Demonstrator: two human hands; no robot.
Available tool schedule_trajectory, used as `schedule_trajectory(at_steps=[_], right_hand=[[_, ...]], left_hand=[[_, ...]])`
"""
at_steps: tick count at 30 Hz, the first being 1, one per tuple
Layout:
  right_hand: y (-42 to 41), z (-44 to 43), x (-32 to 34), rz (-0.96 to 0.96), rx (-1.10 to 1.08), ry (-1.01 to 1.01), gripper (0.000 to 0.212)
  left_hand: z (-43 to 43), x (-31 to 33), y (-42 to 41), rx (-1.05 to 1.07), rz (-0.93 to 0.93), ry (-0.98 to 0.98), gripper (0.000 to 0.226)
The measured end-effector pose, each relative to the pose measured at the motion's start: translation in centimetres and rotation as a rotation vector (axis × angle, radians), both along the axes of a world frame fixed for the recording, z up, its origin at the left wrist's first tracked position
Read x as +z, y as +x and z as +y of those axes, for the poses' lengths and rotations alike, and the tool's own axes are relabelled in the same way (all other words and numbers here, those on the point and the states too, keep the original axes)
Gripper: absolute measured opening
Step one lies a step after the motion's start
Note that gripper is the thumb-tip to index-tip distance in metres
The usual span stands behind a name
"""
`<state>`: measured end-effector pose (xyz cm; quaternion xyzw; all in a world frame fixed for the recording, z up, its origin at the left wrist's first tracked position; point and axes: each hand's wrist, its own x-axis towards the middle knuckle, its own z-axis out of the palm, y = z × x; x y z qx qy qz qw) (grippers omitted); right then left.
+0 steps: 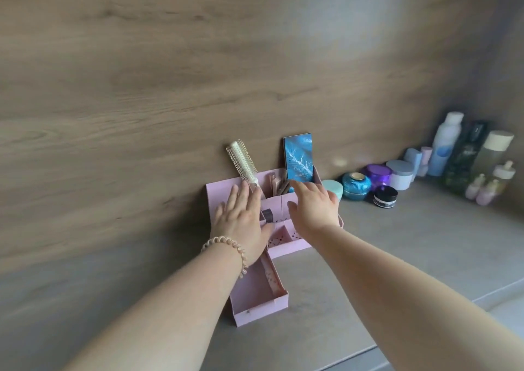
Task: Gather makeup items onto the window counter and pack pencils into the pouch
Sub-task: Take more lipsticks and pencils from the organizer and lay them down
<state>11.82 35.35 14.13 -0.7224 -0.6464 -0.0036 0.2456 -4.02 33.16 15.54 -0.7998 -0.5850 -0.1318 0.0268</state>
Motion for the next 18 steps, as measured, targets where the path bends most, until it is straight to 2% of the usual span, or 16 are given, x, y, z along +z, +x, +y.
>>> schedule_trajectory(at_steps=[7, 14, 18], right_hand=[[-0.3, 4.2, -2.6, 0.063, -0.044, 0.003, 0.048], [-1.2, 6.4, -2.8, 0.242, -0.119, 0.143, 0.035], [-0.8, 7.3, -2.6, 0.241, -0.125, 0.124, 0.031]], left_hand=[[0.9, -1.7, 0.0, 0.002, 0.015, 0.087, 0.075], [0.8, -2.0, -0.2, -0.006, 0.032, 0.113, 0.072], [0.9, -2.0, -0.2, -0.012, 0.026, 0.108, 0.071]])
